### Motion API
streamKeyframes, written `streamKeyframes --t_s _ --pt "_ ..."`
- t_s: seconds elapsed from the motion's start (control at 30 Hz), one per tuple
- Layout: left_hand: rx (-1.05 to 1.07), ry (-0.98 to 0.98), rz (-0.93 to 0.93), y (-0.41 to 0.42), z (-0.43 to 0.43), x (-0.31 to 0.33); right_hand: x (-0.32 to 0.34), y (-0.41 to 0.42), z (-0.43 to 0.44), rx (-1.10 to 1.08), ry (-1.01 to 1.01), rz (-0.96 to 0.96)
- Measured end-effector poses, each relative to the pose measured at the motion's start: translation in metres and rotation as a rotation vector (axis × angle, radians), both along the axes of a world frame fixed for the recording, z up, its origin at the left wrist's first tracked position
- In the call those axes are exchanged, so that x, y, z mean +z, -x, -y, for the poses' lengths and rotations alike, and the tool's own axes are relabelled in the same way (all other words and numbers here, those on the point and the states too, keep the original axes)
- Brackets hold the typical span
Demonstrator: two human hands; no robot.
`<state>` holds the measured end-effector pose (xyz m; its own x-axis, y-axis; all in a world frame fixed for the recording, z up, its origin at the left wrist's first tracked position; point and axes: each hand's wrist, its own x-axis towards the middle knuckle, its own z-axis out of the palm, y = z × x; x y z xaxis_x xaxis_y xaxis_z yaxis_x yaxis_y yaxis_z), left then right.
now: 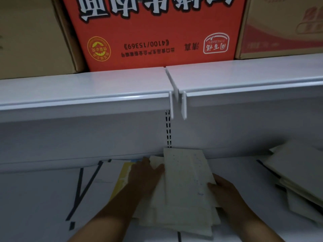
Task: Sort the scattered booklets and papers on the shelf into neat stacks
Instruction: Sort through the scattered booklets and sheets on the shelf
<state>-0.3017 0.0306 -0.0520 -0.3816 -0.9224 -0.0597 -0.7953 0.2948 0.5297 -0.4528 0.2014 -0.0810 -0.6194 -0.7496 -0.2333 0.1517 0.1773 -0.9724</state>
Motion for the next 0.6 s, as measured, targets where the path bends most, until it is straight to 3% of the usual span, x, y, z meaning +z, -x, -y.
streamKeyframes --t_s 0.27,0.4,0.6 --pt "-0.123 -0.339 -0.297 -0.023 -0.009 -0.005 0.003 0.003 -0.013 0.142 0.074 0.069" --pt "-0.052 -0.536 -0.575 -0.035 -0.023 -0.019 0.002 -0.004 -0.010 0.187 0.123 0.127" --pt "0.034 -0.729 -0.815 -0.026 -0.011 -0.018 0.003 -0.023 0.025 0.150 0.108 0.071"
